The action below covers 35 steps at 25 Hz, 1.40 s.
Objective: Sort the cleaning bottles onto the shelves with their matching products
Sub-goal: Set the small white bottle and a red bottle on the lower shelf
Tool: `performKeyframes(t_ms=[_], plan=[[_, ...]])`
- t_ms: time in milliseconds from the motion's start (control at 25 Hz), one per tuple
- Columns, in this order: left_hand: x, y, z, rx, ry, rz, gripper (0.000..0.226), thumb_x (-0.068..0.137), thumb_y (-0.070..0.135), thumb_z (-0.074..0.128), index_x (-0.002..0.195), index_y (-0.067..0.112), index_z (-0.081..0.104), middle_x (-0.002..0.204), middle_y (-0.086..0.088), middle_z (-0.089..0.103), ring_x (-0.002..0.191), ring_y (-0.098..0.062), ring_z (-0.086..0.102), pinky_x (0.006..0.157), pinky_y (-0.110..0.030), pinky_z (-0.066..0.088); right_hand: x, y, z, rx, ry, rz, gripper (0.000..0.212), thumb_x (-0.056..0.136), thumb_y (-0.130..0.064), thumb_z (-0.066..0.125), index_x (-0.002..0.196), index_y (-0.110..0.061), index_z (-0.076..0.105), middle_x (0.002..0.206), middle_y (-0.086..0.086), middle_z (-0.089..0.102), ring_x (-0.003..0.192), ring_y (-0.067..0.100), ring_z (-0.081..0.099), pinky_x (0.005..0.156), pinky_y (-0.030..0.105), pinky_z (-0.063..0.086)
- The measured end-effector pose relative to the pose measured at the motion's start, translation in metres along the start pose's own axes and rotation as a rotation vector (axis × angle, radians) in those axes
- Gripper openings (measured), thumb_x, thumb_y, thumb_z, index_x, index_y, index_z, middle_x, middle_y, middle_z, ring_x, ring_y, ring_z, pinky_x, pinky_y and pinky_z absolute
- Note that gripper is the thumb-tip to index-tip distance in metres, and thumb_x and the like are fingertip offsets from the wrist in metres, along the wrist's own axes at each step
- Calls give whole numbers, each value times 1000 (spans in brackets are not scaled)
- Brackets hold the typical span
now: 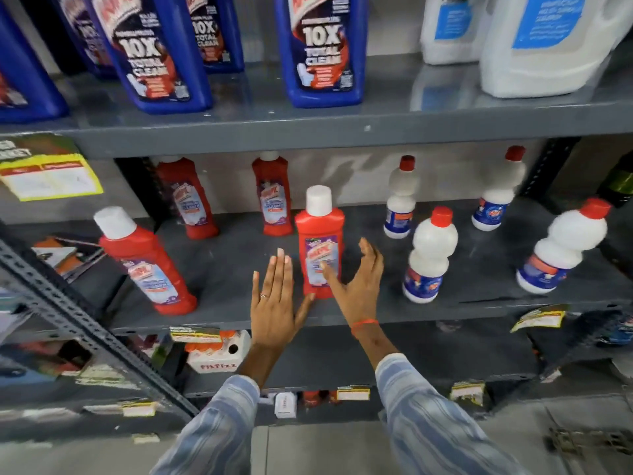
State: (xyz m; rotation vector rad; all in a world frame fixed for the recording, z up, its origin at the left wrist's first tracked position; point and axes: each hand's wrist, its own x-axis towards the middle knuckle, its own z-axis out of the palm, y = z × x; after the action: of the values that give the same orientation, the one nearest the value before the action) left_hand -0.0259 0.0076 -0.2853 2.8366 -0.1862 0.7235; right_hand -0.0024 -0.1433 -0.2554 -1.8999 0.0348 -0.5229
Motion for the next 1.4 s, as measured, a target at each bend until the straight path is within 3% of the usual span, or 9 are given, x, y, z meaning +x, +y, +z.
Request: performKeyframes(t_ms=[80,200,320,440,680,1040,1320,1400], plan=[[-11,-43,0,40,-140,-39,87,88,69,22,147,5,17,156,-11,14,144,-20,5,116,-44,4,0,16,21,22,-108,166,95,60,-29,85,136,-10,31,140,17,42,129,27,41,107,39,36],[-30,-100,4,60,-323,-57,99,82,79,19,146,4,22,155,-9,17,143,-21,12,115,-42,3,1,22,31,79,-262,358,79,58,-17,87,123,-12,42,125,13,59,110,26,58,92,32,45],[-38,-130,11,35,-419,-60,108,75,85,14,146,5,24,154,-8,22,142,-21,19,116,-40,7,1,24,37,112,-327,394,74,67,-10,81,127,-11,38,127,12,56,115,29,55,96,35,45],[-38,-137,16,42,-423,-63,106,76,84,8,146,6,22,154,-8,25,141,-20,22,116,-39,12,-11,13,55,124,-402,379,74,72,-10,77,132,-13,34,132,11,52,118,27,52,103,44,43],[-37,-134,16,31,-436,-89,100,80,80,13,143,4,31,149,-11,34,137,-23,31,113,-42,18,-41,-9,97,171,-388,334,64,68,-9,80,120,-15,44,116,7,58,103,17,55,89,28,47],[-39,-134,17,37,-489,-102,97,83,77,9,142,4,32,148,-12,37,136,-25,34,111,-45,17,-52,-12,115,102,-330,349,68,70,-17,79,127,-13,41,127,14,54,115,27,54,96,43,48],[-35,-136,16,93,-481,-49,111,69,83,-11,148,7,10,157,-9,13,144,-21,10,115,-39,1,-54,-19,115,75,-331,350,68,71,-19,78,126,-11,39,128,15,54,116,29,54,96,43,48],[-28,-132,7,135,-542,-72,111,68,83,0,148,8,2,158,-9,3,145,-20,2,115,-39,-4,-53,-19,110,61,-365,350,70,70,-18,79,126,-12,38,130,14,53,118,29,53,99,45,48]])
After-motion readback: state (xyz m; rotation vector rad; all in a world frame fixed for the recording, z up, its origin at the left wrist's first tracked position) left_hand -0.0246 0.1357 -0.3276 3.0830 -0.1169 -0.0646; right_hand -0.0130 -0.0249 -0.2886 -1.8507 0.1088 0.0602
